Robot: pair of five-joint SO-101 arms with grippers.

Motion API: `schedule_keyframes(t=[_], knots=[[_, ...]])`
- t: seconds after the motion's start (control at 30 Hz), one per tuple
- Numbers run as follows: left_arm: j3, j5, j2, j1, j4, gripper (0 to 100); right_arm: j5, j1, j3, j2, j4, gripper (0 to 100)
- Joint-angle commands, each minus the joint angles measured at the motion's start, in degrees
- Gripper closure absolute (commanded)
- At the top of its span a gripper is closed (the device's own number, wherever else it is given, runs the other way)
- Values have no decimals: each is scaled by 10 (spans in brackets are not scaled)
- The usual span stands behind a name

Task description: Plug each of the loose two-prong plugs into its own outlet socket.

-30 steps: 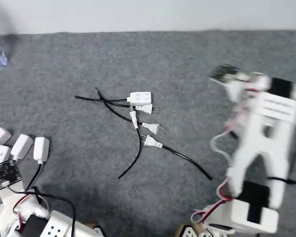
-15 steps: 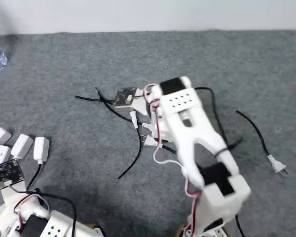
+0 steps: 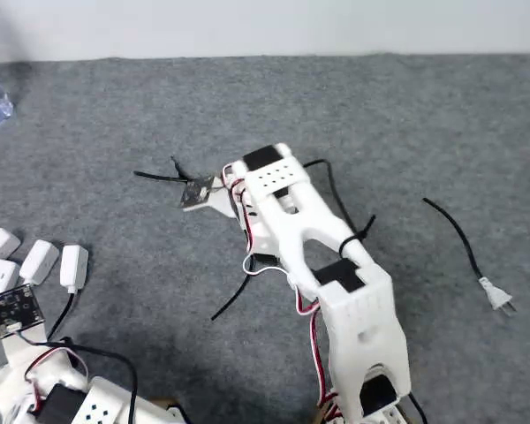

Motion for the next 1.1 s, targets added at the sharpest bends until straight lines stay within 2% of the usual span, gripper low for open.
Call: schedule_keyframes(t=[0.0,0.33,0.4,0.53,0.57,0.63,0.73,1.07], knots=[[-3,-7,-6,4,4,672,21,7,-50,19,-3,541],[-3,-7,-6,4,4,672,23,45,-82,76,8,565],[-3,-7,-6,4,4,672,23,43,-82,75,21,656],[-3,-7,-6,4,4,672,20,34,-82,72,18,980],[-3,-7,-6,4,4,672,20,31,-82,72,19,998],[-3,-7,-6,4,4,672,19,28,-82,71,23,930],[-3,-7,-6,4,4,672,19,27,-82,71,23,998],[-3,-7,-6,4,4,672,19,71,-82,-56,87,990]])
